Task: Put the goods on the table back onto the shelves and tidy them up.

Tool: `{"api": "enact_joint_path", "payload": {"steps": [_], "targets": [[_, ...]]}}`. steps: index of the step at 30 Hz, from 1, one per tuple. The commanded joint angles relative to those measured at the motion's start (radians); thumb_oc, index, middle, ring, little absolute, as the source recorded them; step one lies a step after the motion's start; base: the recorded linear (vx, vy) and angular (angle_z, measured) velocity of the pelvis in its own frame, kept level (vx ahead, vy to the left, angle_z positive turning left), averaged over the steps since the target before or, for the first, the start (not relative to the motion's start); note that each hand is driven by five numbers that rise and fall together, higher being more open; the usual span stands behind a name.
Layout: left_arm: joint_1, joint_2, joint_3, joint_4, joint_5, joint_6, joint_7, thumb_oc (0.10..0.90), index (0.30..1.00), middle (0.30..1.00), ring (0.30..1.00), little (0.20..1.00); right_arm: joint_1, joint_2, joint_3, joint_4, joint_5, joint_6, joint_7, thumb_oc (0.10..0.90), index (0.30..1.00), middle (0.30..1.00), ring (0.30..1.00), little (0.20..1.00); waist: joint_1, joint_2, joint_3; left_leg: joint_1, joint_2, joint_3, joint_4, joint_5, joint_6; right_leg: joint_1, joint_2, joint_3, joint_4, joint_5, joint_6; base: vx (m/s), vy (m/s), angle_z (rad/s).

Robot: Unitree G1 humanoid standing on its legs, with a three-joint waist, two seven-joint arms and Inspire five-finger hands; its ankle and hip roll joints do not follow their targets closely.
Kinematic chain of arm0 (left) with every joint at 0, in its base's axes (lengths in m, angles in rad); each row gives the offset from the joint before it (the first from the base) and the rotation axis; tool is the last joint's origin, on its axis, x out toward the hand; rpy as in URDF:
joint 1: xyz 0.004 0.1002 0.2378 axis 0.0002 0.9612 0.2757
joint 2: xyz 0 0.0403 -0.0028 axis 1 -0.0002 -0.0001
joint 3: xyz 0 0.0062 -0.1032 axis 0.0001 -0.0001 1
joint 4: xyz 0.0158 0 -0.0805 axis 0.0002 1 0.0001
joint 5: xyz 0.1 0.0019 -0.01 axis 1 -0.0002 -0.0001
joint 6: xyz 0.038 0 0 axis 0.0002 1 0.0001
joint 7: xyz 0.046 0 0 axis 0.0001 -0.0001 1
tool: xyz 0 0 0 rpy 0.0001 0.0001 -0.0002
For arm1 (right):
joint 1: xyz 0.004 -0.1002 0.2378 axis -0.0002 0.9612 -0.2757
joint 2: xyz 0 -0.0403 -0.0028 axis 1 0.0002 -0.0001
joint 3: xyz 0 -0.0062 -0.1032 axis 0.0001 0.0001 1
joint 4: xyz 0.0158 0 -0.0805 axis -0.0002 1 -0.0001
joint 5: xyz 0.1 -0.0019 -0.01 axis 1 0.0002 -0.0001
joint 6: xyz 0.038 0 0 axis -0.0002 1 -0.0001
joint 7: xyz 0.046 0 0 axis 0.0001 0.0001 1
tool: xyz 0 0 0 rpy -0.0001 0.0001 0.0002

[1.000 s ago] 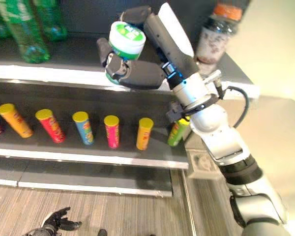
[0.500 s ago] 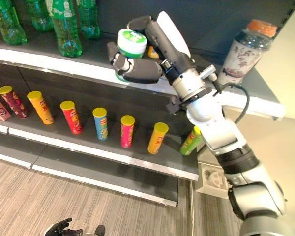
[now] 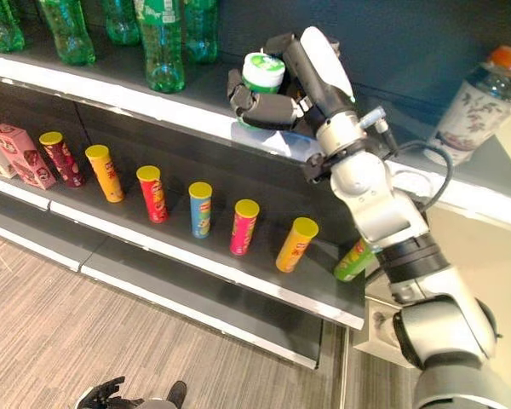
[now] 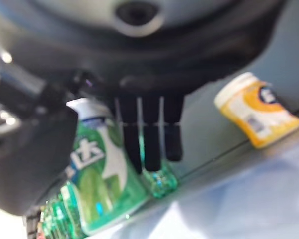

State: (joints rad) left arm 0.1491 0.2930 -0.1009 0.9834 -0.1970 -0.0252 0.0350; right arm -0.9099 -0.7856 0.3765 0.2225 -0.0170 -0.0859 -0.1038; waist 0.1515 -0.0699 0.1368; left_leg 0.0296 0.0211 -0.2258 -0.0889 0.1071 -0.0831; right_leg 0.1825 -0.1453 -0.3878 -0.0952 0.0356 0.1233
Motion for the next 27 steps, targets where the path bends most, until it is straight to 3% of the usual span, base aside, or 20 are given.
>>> {"api": "enact_joint_path", "payload": {"steps": [1, 16, 27], "targets": [[-0.046, 0.041, -0.049, 0.042, -0.015, -0.034, 0.010, 0.800, 0.900, 0.900, 0.900, 0.900, -0.165, -0.046, -0.001, 0.000, -0.028, -0.041, -0.085, 0.400, 0.300, 0.300, 0.300, 0.300, 0.008, -0.003, -0.055, 0.046, 0.017, 0.122, 0.002, -0.094, 0.001, -0.020, -0.009, -0.053, 0.008, -0.032, -0.001, 0.00, 0.000, 0.00], [-0.050, 0.046, -0.047, 0.055, -0.001, -0.037, 0.006, 0.800, 0.900, 0.900, 0.900, 0.900, -0.169, -0.119, 0.003, 0.077, -0.028, -0.030, -0.092, 0.400, 0.300, 0.300, 0.300, 0.300, -0.022, -0.014, -0.055, 0.057, 0.022, 0.157, 0.002, -0.104, 0.003, -0.030, -0.008, -0.020, 0.008, -0.028, 0.002, 0.00, 0.005, -0.02], [-0.052, 0.043, -0.044, 0.068, 0.004, -0.037, 0.005, 0.800, 0.900, 0.900, 0.900, 0.900, -0.149, -0.116, 0.000, 0.084, -0.012, -0.032, -0.082, 0.400, 0.300, 0.300, 0.300, 0.300, -0.032, -0.014, -0.054, 0.064, 0.023, 0.170, 0.002, -0.109, 0.005, -0.035, -0.008, -0.001, 0.008, -0.026, 0.003, 0.00, 0.005, -0.07]]}}
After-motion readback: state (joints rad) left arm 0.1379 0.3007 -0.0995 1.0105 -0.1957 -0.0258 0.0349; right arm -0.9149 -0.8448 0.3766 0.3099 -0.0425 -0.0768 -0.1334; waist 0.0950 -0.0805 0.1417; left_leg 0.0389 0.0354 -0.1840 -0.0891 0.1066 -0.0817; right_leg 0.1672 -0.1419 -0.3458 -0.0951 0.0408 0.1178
